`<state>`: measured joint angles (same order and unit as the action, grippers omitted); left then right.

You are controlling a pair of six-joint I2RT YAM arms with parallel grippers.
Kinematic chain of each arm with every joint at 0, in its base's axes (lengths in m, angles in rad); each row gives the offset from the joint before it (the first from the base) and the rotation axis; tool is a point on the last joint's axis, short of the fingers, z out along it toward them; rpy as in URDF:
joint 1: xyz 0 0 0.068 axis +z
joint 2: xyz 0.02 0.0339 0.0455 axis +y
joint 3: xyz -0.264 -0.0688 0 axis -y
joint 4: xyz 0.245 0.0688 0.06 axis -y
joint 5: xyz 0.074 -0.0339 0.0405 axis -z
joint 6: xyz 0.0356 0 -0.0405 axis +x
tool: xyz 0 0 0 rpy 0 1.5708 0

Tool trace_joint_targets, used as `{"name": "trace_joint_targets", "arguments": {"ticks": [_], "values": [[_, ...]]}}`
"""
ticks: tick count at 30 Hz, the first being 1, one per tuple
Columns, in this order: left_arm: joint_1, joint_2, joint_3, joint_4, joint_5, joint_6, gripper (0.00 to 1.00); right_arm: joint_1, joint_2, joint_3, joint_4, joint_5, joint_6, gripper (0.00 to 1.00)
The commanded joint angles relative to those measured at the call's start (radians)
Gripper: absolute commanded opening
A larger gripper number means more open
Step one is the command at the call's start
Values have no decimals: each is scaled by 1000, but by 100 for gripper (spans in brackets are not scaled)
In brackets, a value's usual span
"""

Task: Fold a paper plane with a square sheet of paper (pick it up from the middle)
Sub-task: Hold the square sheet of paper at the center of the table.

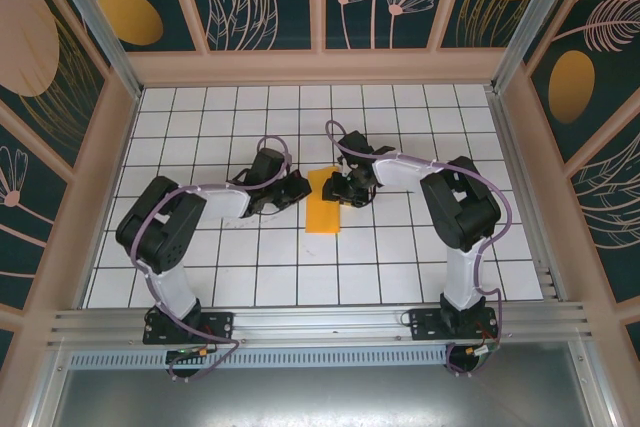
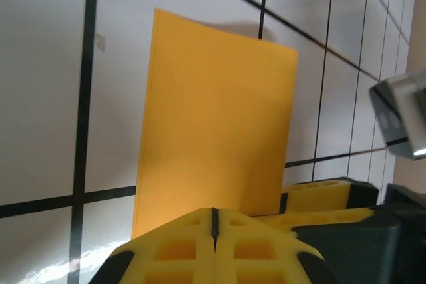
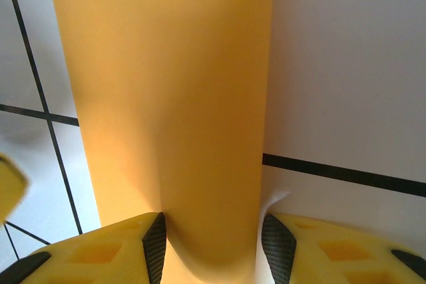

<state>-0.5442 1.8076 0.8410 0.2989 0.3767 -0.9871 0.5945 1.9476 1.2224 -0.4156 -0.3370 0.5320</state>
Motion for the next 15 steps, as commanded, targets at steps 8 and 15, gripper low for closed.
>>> {"name": "trace_joint_targets", "arguments": {"ticks": [8, 15], "values": [[2, 85, 25, 95, 94, -36, 0, 5, 98, -37, -34, 62, -13, 49], [2, 111, 7, 65, 70, -30, 0, 4, 97, -37, -35, 64, -13, 49]]}}
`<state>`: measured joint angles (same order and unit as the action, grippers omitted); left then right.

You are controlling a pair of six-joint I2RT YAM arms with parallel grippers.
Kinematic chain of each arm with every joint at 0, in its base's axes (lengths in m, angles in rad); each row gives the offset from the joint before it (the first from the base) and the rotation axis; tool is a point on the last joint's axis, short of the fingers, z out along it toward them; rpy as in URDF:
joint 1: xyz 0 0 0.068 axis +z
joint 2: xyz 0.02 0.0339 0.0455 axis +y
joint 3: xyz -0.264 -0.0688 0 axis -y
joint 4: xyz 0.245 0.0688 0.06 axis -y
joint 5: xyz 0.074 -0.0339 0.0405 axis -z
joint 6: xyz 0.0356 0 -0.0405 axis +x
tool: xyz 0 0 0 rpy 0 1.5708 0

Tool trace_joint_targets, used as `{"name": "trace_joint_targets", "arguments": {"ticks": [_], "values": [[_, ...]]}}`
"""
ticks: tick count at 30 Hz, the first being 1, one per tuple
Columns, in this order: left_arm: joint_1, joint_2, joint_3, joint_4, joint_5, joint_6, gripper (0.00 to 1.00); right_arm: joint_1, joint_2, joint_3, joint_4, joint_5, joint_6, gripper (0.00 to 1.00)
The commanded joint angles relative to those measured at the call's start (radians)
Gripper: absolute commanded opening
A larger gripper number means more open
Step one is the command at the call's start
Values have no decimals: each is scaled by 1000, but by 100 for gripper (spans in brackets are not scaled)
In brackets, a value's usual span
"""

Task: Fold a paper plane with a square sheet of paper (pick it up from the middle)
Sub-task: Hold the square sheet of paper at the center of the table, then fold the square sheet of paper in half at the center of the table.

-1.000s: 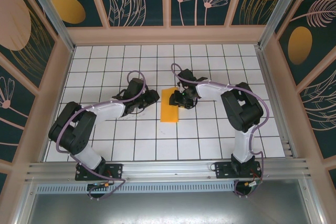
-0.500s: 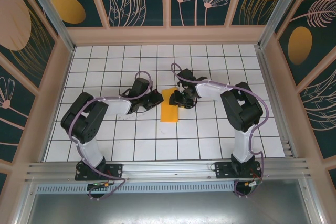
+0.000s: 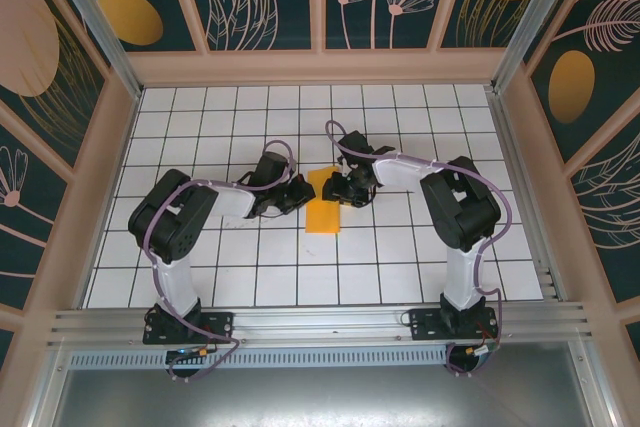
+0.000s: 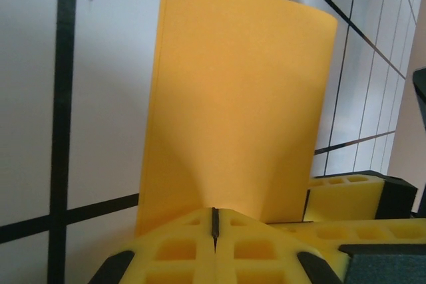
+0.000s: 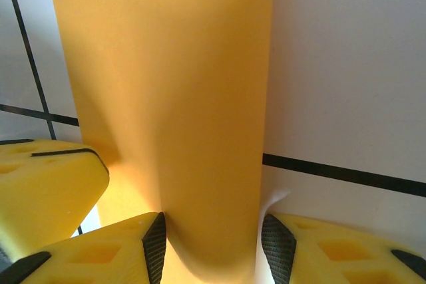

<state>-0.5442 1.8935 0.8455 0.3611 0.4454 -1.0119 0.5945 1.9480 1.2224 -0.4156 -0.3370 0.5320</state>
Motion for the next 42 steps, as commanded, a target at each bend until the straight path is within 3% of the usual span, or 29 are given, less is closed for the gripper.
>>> {"name": "trace_joint_targets", "arguments": {"ticks": [1, 9, 15, 18, 20, 24, 28, 42], "values": [[2, 28, -3, 5, 1, -4, 0, 5, 96, -35, -36, 64, -13, 49], [3, 58, -17, -16, -18, 12, 0, 5, 67, -26, -12, 57, -2, 50], [2, 61, -28, -26, -31, 20, 0, -31, -110, -45, 97, 80, 47, 55], [3, 61, -28, -26, -30, 24, 0, -89, -224, -154, 286, -64, 99, 55], [2, 58, -27, -30, -31, 25, 0, -106, -260, -232, 409, -161, 139, 49], [3, 62, -26, -22, -26, 21, 0, -96, -257, -300, 538, -275, 175, 14], [3, 60, -26, -27, -33, 24, 0, -94, -211, -347, 612, -335, 206, 1], [2, 62, -28, -24, -31, 22, 0, -87, -102, -363, 641, -382, 180, 0]]}}
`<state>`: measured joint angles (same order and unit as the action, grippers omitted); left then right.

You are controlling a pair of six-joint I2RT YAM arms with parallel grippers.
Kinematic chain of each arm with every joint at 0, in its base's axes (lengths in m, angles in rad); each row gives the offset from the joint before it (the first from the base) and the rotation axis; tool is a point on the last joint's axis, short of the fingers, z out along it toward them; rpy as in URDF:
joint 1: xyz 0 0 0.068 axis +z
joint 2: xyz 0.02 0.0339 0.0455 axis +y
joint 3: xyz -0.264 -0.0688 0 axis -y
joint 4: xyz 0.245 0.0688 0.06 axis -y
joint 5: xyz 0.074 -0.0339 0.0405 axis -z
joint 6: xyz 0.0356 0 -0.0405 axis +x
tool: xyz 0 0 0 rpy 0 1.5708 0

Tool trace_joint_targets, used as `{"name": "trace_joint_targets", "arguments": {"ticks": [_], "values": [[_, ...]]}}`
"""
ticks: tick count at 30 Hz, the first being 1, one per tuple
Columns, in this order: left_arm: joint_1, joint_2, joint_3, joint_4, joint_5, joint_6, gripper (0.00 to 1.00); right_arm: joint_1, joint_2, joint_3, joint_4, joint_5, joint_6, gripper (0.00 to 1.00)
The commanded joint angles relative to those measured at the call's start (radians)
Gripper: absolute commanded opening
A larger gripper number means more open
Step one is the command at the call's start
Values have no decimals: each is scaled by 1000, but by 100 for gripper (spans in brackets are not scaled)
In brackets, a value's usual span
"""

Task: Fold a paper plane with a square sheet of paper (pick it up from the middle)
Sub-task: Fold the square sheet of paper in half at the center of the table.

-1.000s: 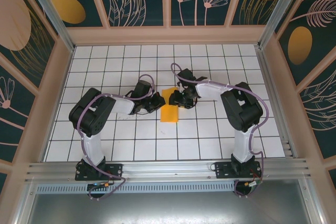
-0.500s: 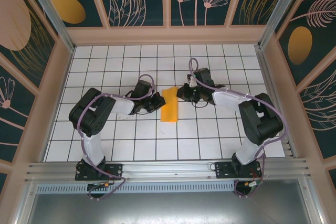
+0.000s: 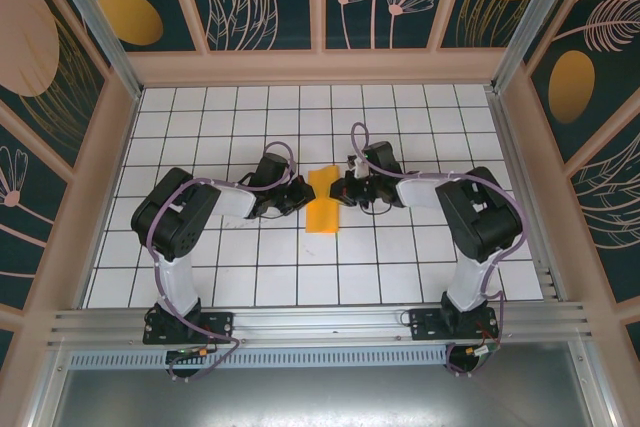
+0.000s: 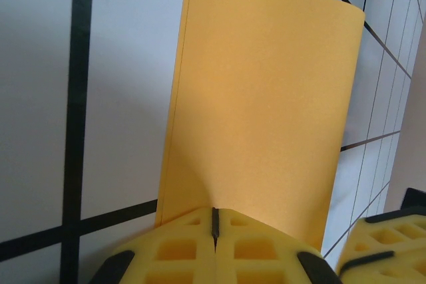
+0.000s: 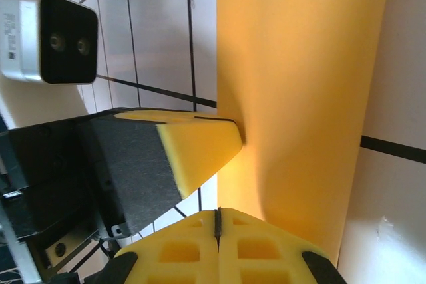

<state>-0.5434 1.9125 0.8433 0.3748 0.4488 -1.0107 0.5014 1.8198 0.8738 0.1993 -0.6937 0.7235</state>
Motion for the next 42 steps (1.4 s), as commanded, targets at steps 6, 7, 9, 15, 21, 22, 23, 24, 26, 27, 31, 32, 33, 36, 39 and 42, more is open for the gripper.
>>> {"name": "trace_joint_targets", "arguments": {"ticks": [6, 7, 9, 15, 21, 22, 23, 24, 26, 27, 31, 32, 33, 36, 39, 42], "values": [[1, 45, -29, -37, -35, 21, 0, -3, 42, -69, 28, -7, -36, 0], [1, 44, -30, -37, -35, 21, 0, -3, 44, -78, 32, -6, -39, 0], [1, 44, -34, -34, -37, 20, 0, -8, 52, -103, 52, -7, -42, 0], [2, 51, -37, -33, -32, 18, 0, -16, 62, -136, 72, -1, -48, 0], [2, 54, -44, -19, -35, 15, 0, -17, -11, -109, 73, -14, -45, 0], [2, 53, -46, -18, -35, 15, 0, -17, -24, -108, 80, -23, -39, 0], [1, 50, -50, -17, -38, 14, 0, -15, -39, -108, 91, -35, -32, 0], [1, 50, -50, -14, -37, 13, 0, -11, -52, -109, 97, -39, -22, 0], [1, 54, -48, -14, -32, 14, 0, -3, -69, -111, 101, -47, -20, 0], [2, 55, -46, -14, -33, 15, 0, 2, -76, -114, 95, -40, -22, 0], [2, 57, -50, -5, -33, 11, 0, 4, -80, -138, 94, -25, -21, 0], [1, 58, -51, -2, -33, 9, 0, 3, -73, -143, 94, -30, -23, 0], [1, 59, -53, -2, -34, 9, 0, 5, -65, -145, 101, -40, -23, 0], [1, 59, -51, -5, -32, 11, 0, 21, -40, -149, 98, -56, -27, 0], [3, 58, -51, -4, -31, 11, 0, 28, -20, -153, 43, -10, -55, 0], [3, 60, -52, -4, -32, 11, 0, 26, 5, -161, 14, 19, -70, 0]]}}
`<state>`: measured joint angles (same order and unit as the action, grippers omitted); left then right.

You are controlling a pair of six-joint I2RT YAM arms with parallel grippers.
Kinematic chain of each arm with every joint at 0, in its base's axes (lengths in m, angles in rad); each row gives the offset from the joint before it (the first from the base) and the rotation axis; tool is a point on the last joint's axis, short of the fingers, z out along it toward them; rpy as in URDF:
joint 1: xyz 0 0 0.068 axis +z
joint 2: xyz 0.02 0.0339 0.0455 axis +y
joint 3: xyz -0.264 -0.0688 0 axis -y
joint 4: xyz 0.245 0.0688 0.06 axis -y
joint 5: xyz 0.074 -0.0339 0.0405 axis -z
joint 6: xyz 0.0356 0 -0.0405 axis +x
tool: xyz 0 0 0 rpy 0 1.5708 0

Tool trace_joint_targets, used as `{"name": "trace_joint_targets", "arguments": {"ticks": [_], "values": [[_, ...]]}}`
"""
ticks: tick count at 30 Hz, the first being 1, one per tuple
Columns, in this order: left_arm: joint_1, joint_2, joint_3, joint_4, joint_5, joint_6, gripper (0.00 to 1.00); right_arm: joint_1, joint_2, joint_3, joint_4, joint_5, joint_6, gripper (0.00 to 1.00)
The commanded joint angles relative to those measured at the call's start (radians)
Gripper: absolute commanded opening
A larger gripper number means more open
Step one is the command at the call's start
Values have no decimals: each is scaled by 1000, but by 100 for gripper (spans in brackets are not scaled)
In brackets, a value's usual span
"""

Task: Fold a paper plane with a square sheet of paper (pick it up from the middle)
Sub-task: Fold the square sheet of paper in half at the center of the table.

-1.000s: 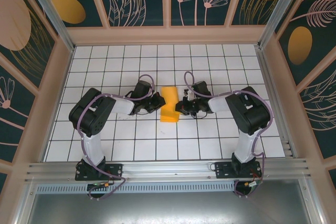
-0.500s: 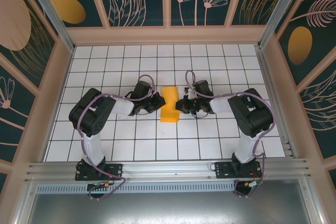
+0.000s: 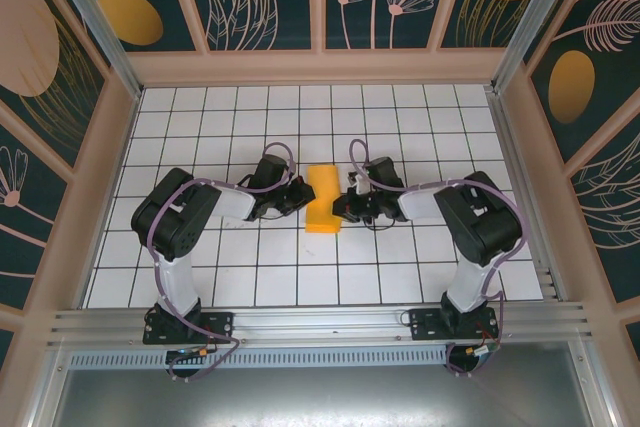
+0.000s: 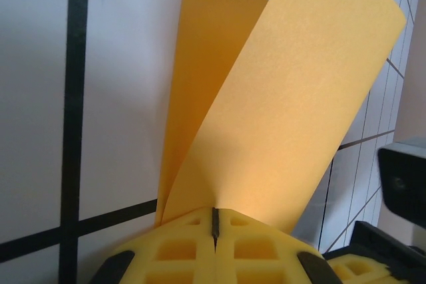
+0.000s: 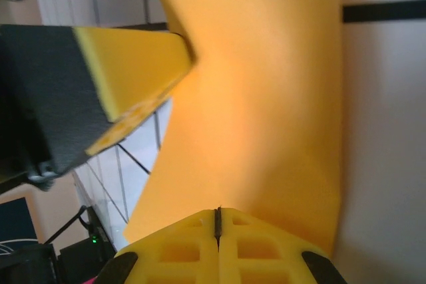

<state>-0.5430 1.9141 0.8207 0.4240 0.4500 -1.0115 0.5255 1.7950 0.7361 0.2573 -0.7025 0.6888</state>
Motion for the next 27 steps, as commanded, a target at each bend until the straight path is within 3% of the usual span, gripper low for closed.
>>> {"name": "trace_joint_targets", "arguments": {"ticks": [1, 15, 22, 27], "values": [[2, 60, -30, -54, -32, 11, 0, 4, 32, -28, -43, 30, -35, 0], [1, 59, -30, -61, -35, 16, 0, 7, -98, -60, 37, -27, 10, 0], [1, 65, -26, -60, -33, 16, 0, 15, -52, -115, 72, -48, 16, 0], [1, 65, -26, -62, -31, 17, 0, 42, -9, -125, 10, 11, 0, 0]]}}
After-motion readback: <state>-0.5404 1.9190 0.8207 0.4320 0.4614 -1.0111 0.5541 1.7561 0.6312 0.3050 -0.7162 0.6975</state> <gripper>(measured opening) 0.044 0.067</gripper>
